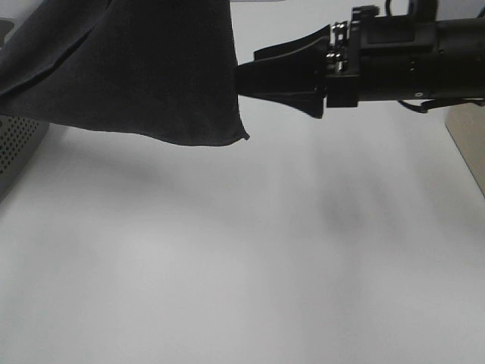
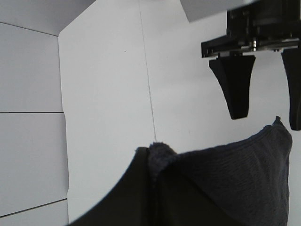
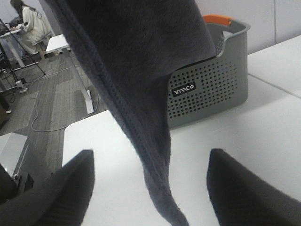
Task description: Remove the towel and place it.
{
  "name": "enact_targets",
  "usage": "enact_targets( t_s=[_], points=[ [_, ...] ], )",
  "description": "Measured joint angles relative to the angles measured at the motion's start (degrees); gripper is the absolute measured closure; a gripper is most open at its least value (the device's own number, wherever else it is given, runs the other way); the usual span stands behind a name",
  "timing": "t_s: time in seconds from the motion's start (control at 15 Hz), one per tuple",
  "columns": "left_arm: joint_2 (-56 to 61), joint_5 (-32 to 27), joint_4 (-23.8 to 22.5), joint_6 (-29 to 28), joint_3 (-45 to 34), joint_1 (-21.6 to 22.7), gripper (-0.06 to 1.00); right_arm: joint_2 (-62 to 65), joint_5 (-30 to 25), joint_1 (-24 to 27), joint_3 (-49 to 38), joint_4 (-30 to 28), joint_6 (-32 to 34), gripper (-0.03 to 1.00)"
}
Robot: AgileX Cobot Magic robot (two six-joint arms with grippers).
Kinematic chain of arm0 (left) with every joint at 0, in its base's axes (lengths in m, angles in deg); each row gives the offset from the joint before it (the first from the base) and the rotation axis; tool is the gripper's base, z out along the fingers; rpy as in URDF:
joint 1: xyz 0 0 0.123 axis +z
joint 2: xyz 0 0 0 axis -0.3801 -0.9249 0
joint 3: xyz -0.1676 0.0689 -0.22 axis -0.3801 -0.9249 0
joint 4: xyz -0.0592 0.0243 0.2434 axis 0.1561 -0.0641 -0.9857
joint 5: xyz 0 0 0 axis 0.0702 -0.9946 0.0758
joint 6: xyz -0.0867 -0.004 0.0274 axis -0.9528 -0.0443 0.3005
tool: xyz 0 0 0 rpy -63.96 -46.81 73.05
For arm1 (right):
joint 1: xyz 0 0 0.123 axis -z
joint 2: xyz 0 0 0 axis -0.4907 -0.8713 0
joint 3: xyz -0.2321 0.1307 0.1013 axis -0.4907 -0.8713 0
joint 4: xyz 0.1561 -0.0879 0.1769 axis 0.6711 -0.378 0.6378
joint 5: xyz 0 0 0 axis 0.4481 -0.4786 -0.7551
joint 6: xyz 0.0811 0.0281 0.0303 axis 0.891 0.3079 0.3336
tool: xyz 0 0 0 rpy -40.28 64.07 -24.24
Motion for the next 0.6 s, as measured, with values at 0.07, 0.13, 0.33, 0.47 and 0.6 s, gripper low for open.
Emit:
enact_targets(
  t_s=[0.07,0.13,0.33,0.47,0.6],
  points=[
    [0.0,0.0,0.0,0.0,0.0,0.0,0.94,-1.72,0.34,-1.15,0.92,-0.06,0.0,0.31],
    [0.0,0.0,0.0,0.0,0.0,0.0,0.94,-3.15,0.74,-2.41,1.6,-0.23,0.0,0.31],
    [0.0,0.0,0.0,0.0,0.0,0.0,0.94,-7.39,1.72,-6.47,3.72,-1.38,0.0,0.31],
    [0.0,0.0,0.0,0.0,0.0,0.0,0.94,-7.96,1.72,-7.22,3.84,-2.01,1.03,0.31],
    [0.0,0.0,0.0,0.0,0.0,0.0,0.94,-7.96,1.72,-7.22,3.95,-2.98,1.55,0.34]
  ],
)
